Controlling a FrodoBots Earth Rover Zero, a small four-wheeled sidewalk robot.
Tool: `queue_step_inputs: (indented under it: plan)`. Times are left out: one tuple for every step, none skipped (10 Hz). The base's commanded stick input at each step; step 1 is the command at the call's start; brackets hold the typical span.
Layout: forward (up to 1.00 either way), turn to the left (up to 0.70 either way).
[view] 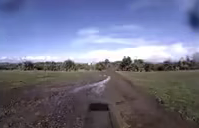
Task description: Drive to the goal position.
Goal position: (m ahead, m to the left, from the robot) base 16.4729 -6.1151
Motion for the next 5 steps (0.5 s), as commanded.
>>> queue_step_inputs:
  plan:
    - [0.70, -0.34]
    - [0.70, -0.16]
    - [0.70, -0.03]
    - [0.70, 0.00]
    - [0.70, 0.00]
